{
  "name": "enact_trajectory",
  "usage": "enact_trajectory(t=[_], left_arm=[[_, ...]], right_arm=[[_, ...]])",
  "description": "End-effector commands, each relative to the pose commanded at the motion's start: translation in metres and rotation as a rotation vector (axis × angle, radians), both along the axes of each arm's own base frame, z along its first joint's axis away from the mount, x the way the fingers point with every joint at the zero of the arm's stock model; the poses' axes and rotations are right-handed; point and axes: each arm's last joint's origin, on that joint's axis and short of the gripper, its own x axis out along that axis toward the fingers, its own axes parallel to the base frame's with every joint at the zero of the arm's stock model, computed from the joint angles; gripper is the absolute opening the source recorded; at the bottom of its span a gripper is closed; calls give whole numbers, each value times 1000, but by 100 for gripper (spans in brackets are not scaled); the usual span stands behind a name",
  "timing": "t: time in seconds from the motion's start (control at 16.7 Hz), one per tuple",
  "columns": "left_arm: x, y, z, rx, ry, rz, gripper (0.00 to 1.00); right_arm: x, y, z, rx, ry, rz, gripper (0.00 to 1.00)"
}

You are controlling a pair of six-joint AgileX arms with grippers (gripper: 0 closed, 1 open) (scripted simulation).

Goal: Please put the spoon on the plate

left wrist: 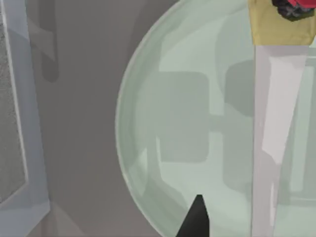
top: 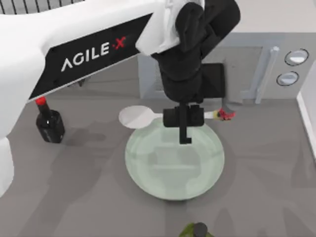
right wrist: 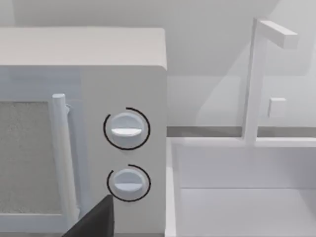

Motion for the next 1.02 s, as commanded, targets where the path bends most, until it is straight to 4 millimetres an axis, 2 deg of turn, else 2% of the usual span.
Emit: enact_trajectory(t=[0.12, 0.3, 0.78, 1.02], left_arm=[[-1, -4, -4, 0, -9, -11, 0], [1, -8, -21, 18, 10, -16, 0], [14, 6, -98, 131, 188, 36, 0], [14, 6, -98, 132, 189, 37, 0]], right_arm=[[0, 0, 0, 0, 0, 0, 100], [0, 0, 0, 0, 0, 0, 100], [0, 0, 0, 0, 0, 0, 100], [0, 0, 0, 0, 0, 0, 100]])
